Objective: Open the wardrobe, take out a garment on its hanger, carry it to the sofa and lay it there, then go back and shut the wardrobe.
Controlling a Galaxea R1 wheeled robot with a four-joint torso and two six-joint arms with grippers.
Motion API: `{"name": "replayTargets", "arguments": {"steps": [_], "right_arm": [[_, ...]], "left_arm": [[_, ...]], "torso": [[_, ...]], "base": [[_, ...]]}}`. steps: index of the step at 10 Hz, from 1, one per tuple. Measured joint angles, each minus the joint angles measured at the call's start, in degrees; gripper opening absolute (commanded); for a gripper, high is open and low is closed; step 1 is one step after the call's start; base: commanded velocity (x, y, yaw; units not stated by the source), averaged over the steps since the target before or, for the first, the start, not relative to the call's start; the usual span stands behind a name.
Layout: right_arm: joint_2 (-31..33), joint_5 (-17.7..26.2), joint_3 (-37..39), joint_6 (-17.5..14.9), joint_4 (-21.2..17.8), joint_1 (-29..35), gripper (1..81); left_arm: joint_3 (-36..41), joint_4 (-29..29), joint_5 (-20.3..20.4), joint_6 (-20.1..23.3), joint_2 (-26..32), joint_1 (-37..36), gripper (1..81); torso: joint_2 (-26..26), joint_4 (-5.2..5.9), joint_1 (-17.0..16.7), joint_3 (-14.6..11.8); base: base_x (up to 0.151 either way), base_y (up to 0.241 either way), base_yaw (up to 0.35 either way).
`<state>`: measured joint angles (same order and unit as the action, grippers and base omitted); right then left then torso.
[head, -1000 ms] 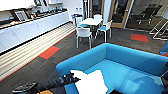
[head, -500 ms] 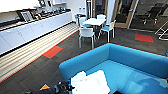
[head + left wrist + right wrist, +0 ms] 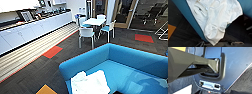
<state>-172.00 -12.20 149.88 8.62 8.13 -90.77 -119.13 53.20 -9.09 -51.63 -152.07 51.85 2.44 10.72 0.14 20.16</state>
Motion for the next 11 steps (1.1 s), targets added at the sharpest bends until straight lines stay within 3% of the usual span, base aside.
{"name": "replayTargets", "arguments": {"steps": [4,6,10,11], "right_arm": [[-0.7,0.2,0.3,0.2,0.0,0.4,81.1],[-1.0,0.1,0.5,0.4,0.0,0.5,81.1],[-1.3,0.1,0.5,0.1,0.0,0.4,81.1],[-1.3,0.2,0.5,0.1,0.0,0.4,81.1]], "left_arm": [[5.4,10.0,5.8,0.3,6.3,13.0,81.1],[5.5,12.2,7.8,0.3,7.9,19.8,81.1],[0.7,14.1,10.4,0.3,3.8,27.2,81.1],[-0.7,14.4,10.7,0.3,1.7,27.6,81.1]], "torso": [[0.0,0.02,0.0,0.0],[0.0,-0.74,-0.1,-0.1],[0.1,-7.83,-0.2,-0.1],[0.1,-8.88,-0.2,-0.1]], "base": [[0.000,0.000,0.000],[0.000,0.000,0.000],[0.000,0.000,0.000],[0.000,0.000,0.000]]}}
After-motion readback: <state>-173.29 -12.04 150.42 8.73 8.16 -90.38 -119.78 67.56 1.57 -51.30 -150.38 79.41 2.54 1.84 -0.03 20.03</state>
